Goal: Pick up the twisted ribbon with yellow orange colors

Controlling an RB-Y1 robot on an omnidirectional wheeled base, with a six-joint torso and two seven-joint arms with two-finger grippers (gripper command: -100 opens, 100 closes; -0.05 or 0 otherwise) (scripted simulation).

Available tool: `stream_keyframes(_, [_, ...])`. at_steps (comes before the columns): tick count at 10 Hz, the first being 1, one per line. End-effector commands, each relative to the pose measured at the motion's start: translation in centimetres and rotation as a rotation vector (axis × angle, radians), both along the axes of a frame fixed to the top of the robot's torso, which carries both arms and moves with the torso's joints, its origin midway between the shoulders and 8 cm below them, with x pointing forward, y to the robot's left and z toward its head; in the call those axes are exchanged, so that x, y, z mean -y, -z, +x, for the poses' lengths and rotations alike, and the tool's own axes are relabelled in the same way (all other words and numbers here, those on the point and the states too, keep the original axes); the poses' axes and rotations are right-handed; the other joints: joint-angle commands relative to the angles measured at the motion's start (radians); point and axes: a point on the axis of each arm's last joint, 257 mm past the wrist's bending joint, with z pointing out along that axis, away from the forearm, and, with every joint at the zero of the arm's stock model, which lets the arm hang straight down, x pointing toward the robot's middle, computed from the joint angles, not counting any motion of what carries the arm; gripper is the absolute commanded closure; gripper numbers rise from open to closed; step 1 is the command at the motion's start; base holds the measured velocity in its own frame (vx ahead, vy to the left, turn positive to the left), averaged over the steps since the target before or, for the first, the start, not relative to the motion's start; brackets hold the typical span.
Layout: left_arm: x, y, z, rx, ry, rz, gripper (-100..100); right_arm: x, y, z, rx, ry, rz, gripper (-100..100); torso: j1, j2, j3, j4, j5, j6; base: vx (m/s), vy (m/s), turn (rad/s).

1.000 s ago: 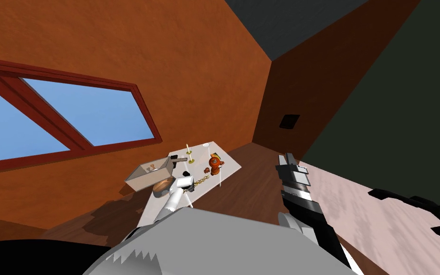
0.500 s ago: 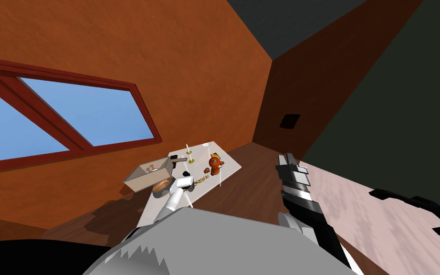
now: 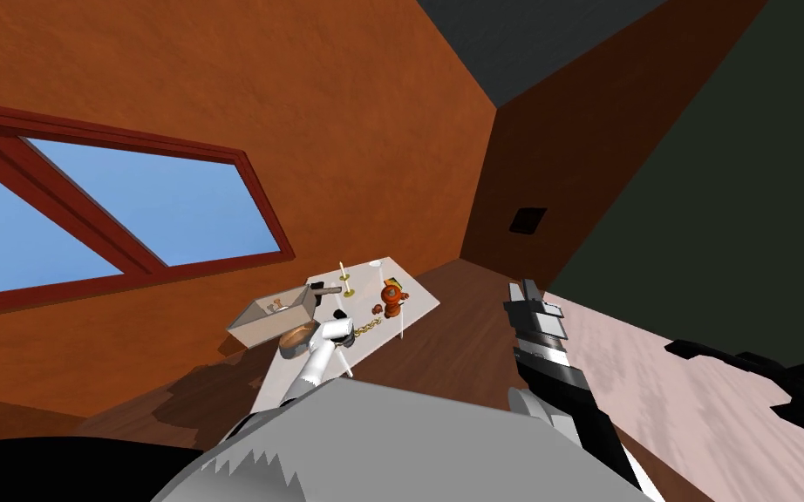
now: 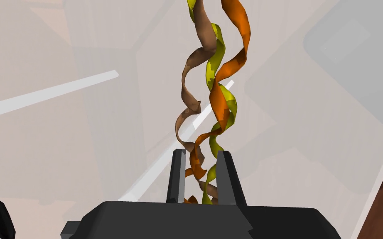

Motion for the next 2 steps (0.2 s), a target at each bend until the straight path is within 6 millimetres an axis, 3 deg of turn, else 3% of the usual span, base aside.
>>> stream_keyframes(1, [0.00, 0.00, 0.00, 0.000, 0.000, 0.000, 100, 0.00, 0.00, 0.00, 0.000, 0.000, 0.000, 0, 0.000, 0.000, 0.000, 0.000, 0.000, 0.000, -0.023, -0.008, -0.004])
stream_keyframes(2, [0.01, -0.05, -0.01, -0.002, 0.000, 0.000, 0, 0.00, 0.00, 0.00, 0.000, 0.000, 0.000, 0, 0.001, -0.001, -0.001, 0.000, 0.000, 0.000, 0.000, 0.000, 0.000])
